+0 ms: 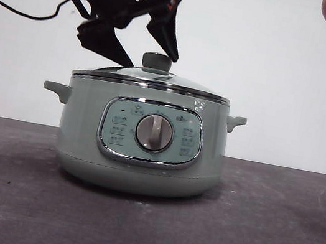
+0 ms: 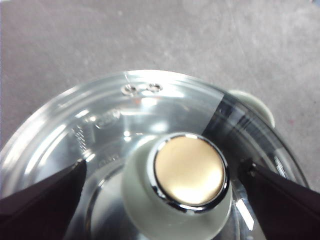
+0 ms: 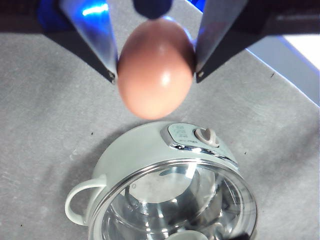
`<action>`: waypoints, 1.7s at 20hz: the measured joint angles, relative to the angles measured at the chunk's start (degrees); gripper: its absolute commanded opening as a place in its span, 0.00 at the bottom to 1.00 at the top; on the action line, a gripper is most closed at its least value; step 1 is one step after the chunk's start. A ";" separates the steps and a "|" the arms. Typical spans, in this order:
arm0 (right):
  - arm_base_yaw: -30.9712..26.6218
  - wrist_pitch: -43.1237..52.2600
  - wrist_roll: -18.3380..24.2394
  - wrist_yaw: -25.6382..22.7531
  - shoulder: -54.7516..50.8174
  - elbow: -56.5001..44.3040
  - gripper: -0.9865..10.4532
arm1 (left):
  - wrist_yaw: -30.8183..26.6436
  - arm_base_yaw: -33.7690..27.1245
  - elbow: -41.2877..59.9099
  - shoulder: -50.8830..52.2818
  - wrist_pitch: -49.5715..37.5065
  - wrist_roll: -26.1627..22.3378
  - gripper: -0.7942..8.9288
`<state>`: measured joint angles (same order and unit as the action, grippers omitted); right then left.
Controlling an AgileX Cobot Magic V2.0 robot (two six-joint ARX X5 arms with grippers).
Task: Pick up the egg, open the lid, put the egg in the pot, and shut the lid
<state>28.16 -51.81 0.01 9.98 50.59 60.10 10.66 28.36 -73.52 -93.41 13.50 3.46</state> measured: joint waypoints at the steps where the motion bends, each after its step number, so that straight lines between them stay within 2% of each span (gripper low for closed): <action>1: 0.00 0.07 0.00 0.00 0.00 0.00 0.07 | -0.28 0.02 0.00 -0.24 -0.37 0.00 0.72; 2: 0.00 0.26 0.00 0.00 0.00 0.00 0.07 | -1.18 0.20 0.00 -0.24 -1.05 0.00 0.69; 5: -0.02 1.31 0.00 0.00 0.00 0.00 0.07 | -2.12 0.59 -0.11 -0.22 -1.49 -0.02 0.38; 10: -0.02 2.93 0.00 0.00 0.00 0.00 0.07 | -0.87 1.05 -0.17 -0.22 0.26 0.02 0.36; 13: -0.02 3.02 0.00 0.00 0.00 0.00 0.07 | -0.70 1.29 -0.22 -0.22 0.31 0.00 0.15; 15: -0.02 3.02 0.00 0.00 0.00 0.00 0.07 | -0.70 1.29 -0.22 -0.22 0.22 0.00 0.07; 24: -0.02 5.42 0.00 0.00 0.39 0.00 0.07 | -0.94 1.27 0.15 2.60 1.46 0.04 0.07; 31: -0.02 15.28 0.00 0.50 6.34 0.00 0.07 | -2.16 0.46 0.26 16.79 8.20 0.02 0.07; 34: 0.00 19.96 0.00 4.13 13.16 1.31 0.07 | -2.19 0.46 0.26 24.39 12.92 0.02 0.07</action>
<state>28.16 -31.86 0.01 14.11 63.75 61.41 8.47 28.82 -73.25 -69.01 26.41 3.49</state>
